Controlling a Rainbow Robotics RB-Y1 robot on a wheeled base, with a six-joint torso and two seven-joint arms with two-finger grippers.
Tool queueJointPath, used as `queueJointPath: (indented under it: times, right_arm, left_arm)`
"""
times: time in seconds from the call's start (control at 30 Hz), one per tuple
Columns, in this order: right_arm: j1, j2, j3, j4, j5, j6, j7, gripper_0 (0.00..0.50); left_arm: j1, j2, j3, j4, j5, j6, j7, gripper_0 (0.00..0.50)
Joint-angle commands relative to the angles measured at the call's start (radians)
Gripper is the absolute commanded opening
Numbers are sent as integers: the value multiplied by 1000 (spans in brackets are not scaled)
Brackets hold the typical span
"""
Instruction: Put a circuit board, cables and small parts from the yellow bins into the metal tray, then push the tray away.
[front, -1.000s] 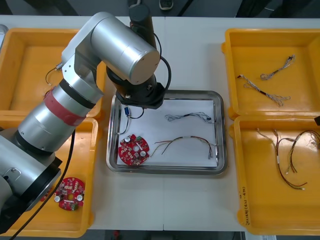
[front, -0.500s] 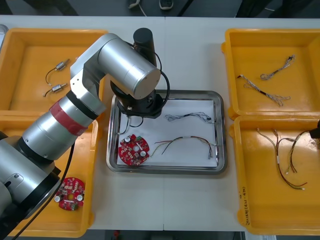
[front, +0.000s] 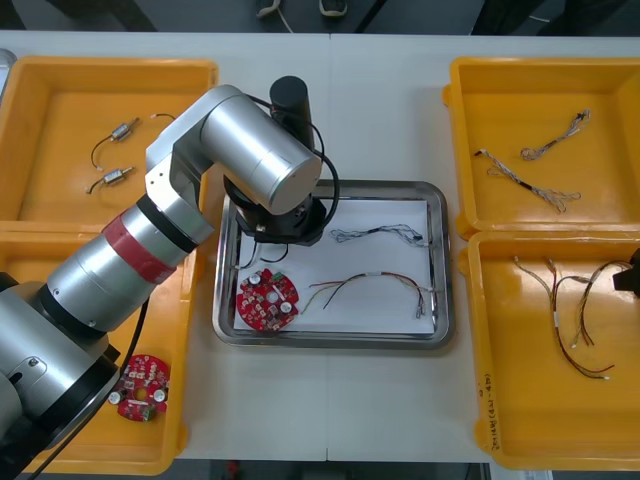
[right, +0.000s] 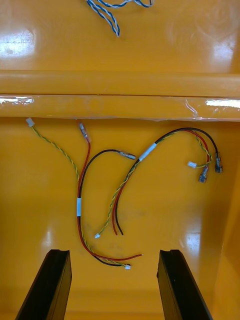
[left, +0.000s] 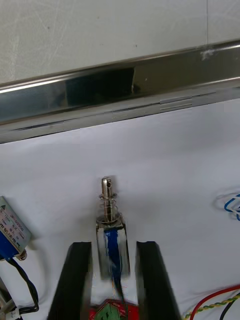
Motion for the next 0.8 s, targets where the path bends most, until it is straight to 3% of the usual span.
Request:
queueJointPath:
  times: [0.03, 0.4, 0.8]
  right_arm:
    - [21, 13, -11, -43, 16, 3, -23, 500]
    - [26, 14, -9, -51, 24, 3, -28, 500]
    - [27, 14, -9, -51, 27, 3, -37, 500]
  left_arm:
    - [6, -18, -28, -11, -17, -31, 97, 417]
    - [4, -4, -2, -71, -10, 15, 119, 423]
    - [4, 64, 159, -322, 42, 274, 119, 435]
